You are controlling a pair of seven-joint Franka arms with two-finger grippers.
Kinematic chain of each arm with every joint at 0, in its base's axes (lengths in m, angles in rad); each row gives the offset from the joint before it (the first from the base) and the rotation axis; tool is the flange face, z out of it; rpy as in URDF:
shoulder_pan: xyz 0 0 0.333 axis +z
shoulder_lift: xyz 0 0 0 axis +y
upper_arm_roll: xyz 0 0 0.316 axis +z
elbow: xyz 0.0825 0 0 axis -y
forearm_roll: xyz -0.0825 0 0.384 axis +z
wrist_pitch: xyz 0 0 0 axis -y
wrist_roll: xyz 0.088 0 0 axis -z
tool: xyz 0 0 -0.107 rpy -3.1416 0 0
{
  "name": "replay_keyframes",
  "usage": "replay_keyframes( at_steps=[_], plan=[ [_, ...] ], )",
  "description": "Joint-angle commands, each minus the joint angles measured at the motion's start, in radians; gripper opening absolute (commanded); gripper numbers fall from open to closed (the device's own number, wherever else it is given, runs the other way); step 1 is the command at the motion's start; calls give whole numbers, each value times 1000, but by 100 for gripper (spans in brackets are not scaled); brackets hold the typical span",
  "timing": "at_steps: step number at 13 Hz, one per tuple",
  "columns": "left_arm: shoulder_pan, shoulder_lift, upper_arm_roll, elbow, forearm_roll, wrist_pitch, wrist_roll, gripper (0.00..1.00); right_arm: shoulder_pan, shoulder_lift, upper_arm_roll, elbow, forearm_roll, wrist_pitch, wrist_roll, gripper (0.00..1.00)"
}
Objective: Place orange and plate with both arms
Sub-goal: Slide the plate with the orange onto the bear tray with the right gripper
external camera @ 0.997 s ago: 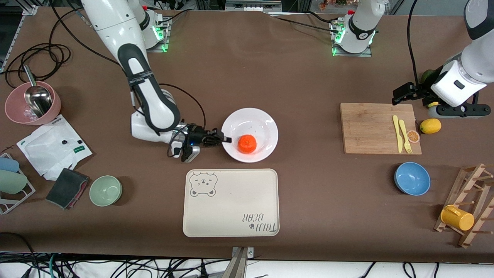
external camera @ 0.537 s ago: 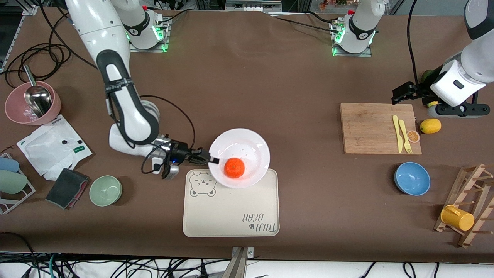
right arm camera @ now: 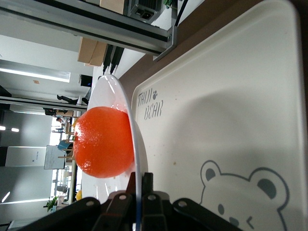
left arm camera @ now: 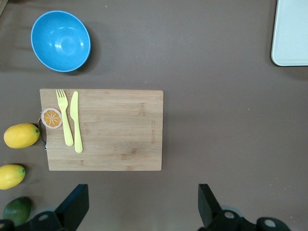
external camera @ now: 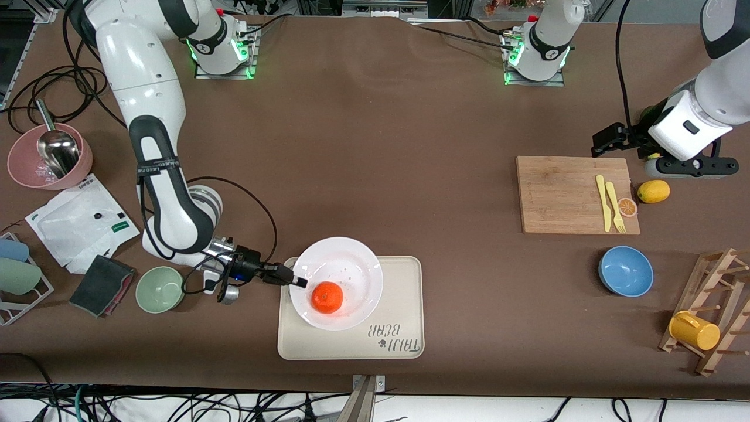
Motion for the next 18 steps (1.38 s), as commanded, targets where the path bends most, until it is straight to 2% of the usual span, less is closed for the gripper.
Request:
replay_keyframes(
  at_steps=[1,5,18],
  plan=[
    [1,4,-3,20,15,-18,10,100,-8,103,13,137,22,-5,8,0],
    [1,4,-3,22,15,-16,10,100,-16,184,11,214,20,1,1,0],
    [0,5,-3,22,15,-13,10,100,-19,204,11,206,19,-2,-4,0]
  ],
)
